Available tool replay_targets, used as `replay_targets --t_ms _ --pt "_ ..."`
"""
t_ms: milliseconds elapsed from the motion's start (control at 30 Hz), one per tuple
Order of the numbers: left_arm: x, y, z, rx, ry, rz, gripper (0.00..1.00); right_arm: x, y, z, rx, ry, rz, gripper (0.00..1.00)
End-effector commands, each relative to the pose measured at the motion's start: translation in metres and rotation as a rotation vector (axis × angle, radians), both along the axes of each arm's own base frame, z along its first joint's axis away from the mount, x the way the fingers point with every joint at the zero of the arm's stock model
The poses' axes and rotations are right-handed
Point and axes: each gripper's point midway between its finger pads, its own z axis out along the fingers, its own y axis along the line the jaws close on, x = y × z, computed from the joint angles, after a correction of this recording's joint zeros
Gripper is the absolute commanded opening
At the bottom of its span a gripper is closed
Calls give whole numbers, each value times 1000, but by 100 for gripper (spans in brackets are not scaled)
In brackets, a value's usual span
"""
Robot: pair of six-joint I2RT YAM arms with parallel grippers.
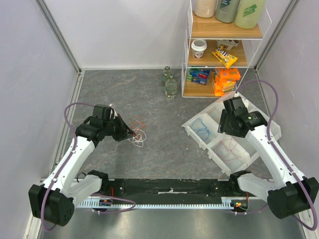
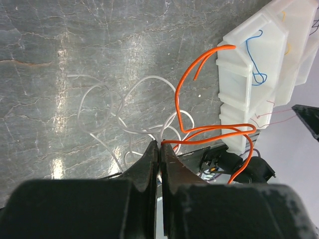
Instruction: Untangle the cables
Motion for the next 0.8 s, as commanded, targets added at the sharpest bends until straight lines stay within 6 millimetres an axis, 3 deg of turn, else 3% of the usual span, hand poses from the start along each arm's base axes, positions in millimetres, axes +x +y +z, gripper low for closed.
replay_targets --t_ms 0,67,233,333,567,633,700,767 --pt "13 -5 19 -6 -76 -50 7 10 -14 25 -66 -56 -26 72" --pt "14 -6 20 -6 -76 -59 7 9 -15 21 -69 -34 -25 72" --pt "13 -5 19 -4 -79 -59 7 -20 13 -12 101 52 17 64" --pt "10 -5 16 -3 -74 -58 7 -27 16 -17 136 39 13 64" --pt "10 -9 13 -20 -61 -84 13 10 -3 23 2 -50 5 68" --pt "11 -11 14 -29 -60 -90 16 15 -3 17 7 -42 2 68" --pt "12 -14 17 -42 -59 -94 17 13 3 -3 41 3 12 67" --pt "10 -16 17 -56 -54 -106 17 10 13 -13 82 37 57 59"
